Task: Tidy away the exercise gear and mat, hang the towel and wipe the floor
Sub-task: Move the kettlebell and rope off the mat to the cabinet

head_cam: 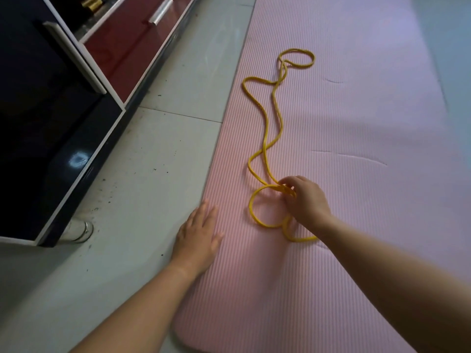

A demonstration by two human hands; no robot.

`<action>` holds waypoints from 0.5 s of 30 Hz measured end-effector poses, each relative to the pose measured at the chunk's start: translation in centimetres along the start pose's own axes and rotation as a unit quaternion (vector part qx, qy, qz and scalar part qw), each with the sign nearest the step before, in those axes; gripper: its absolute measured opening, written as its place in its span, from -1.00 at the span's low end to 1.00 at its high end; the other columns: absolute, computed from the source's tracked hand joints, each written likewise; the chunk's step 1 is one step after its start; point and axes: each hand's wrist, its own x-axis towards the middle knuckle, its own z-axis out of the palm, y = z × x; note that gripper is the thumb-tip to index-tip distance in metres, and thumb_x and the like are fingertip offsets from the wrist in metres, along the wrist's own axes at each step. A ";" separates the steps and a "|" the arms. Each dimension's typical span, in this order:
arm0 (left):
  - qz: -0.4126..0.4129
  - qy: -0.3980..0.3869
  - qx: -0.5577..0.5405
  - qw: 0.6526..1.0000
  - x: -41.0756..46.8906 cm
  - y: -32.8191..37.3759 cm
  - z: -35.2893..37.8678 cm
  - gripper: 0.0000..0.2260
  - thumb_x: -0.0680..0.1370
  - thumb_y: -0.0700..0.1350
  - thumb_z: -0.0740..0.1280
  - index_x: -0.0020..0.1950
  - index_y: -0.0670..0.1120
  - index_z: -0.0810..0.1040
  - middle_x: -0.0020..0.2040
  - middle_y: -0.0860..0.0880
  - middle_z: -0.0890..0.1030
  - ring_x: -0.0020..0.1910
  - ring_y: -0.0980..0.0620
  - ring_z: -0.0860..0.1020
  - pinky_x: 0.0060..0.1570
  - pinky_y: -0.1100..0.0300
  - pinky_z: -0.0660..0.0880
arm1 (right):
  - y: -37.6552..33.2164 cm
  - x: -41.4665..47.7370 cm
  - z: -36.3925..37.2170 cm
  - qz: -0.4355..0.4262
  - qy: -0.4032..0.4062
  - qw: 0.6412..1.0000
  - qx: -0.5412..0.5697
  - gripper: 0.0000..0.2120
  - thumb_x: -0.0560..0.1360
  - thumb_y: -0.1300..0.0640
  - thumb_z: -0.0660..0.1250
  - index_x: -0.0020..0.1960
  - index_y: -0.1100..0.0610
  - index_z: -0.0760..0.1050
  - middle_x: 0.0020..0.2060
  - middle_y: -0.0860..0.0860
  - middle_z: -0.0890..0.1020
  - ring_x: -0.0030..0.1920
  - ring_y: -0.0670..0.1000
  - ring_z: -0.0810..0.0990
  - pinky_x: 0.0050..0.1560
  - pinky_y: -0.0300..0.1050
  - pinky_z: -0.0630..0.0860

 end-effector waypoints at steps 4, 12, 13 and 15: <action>-0.013 -0.008 0.005 1.000 -0.9 0.5 0.2 -0.42 0.59 0.06 0.14 0.53 -0.04 -0.02 0.55 -0.06 -0.13 0.52 -0.05 -0.03 0.44 0.09 0.02 | -0.3 -1.5 -1.0 0.008 0.018 0.999 0.027 -0.74 0.46 0.19 0.36 0.15 0.10 0.55 0.03 0.02 0.60 0.03 0.06 0.54 0.00 -0.13 0.40; -0.014 -0.049 0.037 0.998 -3.3 0.7 0.7 -0.39 0.59 0.10 0.12 0.53 -0.04 -0.07 0.55 -0.07 -0.15 0.52 -0.10 -0.11 0.48 0.07 -0.05 | -0.9 -8.4 -5.3 -0.025 -0.024 0.999 0.018 -0.77 0.45 0.18 0.40 0.10 0.08 0.58 -0.05 -0.05 0.59 -0.14 -0.09 0.52 -0.17 -0.32 0.38; -0.013 -0.053 0.038 0.998 -3.6 0.7 0.6 -0.39 0.59 0.10 0.12 0.53 -0.04 -0.07 0.55 -0.07 -0.14 0.52 -0.10 -0.10 0.47 0.07 -0.05 | -1.0 -9.6 -6.1 -0.033 -0.035 0.999 0.017 -0.78 0.45 0.17 0.40 0.10 0.08 0.59 -0.06 -0.04 0.60 -0.13 -0.08 0.53 -0.15 -0.31 0.41; -0.009 -0.061 0.048 0.997 -4.1 0.6 0.5 -0.39 0.59 0.11 0.11 0.53 -0.04 -0.09 0.55 -0.06 -0.14 0.52 -0.10 -0.10 0.46 0.07 -0.03 | -1.3 -11.7 -7.5 -0.046 -0.059 0.997 0.006 -0.80 0.46 0.14 0.39 0.09 0.08 0.60 -0.07 -0.04 0.61 -0.12 -0.08 0.53 -0.09 -0.23 0.48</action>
